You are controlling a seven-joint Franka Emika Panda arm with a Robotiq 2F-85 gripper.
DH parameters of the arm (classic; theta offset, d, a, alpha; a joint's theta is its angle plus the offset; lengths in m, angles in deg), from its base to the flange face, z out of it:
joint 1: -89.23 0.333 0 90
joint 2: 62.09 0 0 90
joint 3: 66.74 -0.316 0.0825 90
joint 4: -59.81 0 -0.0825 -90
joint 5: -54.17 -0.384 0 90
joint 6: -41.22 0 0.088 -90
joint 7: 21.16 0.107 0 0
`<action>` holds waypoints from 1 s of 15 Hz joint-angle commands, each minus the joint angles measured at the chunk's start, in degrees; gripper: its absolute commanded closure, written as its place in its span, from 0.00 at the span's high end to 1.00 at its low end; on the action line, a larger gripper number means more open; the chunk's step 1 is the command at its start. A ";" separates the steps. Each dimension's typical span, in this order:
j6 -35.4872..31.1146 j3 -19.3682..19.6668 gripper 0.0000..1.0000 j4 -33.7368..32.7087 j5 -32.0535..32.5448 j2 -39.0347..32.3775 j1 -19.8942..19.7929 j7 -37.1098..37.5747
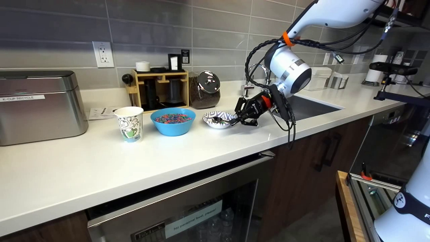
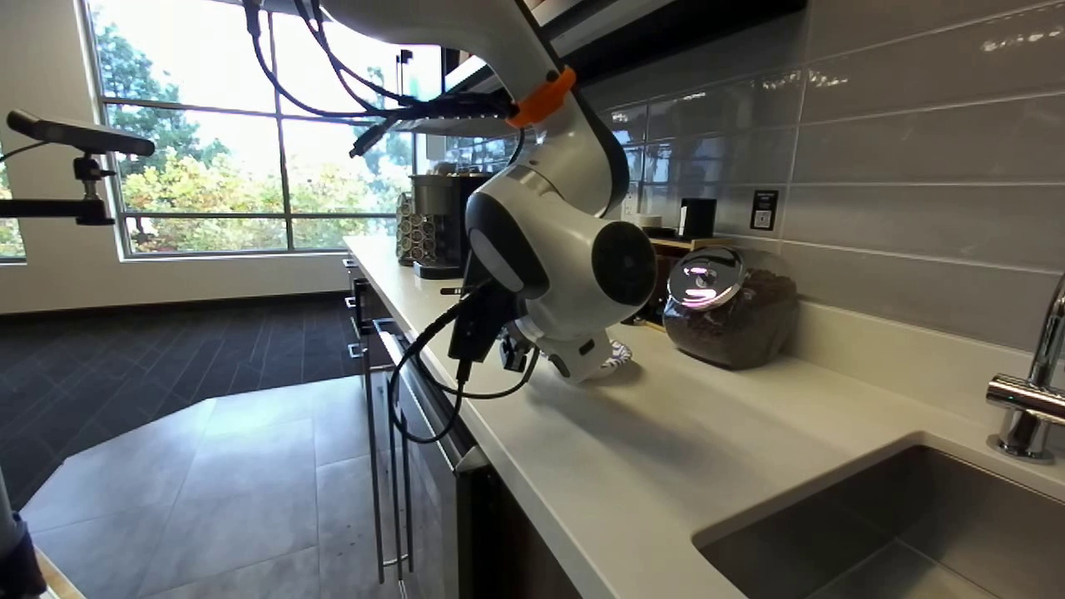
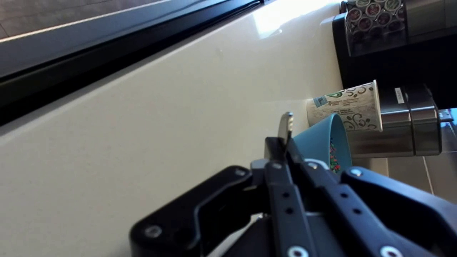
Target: Put some of the contents of the blue blow onto the white plate using the silver spoon
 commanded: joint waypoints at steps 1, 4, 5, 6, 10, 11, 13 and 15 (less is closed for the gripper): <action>2.55 0.55 0.01 -0.64 -1.67 -1.62 -0.51 -1.84; 3.36 0.72 0.01 -0.72 -2.23 -1.92 -0.78 -2.26; 3.69 0.78 0.01 -0.72 -2.61 -2.01 -0.95 -2.52; 3.97 0.84 0.01 -0.71 -3.06 -2.10 -1.08 -2.77; 6.62 1.28 0.01 -0.81 -5.03 -2.82 -1.62 -3.66; 6.75 1.42 0.01 -0.87 -5.15 -3.08 -1.66 -3.67; 7.01 1.67 0.01 -0.96 -5.59 -3.59 -1.77 -3.65; 6.88 1.75 0.01 -1.11 -6.00 -3.98 -1.73 -3.76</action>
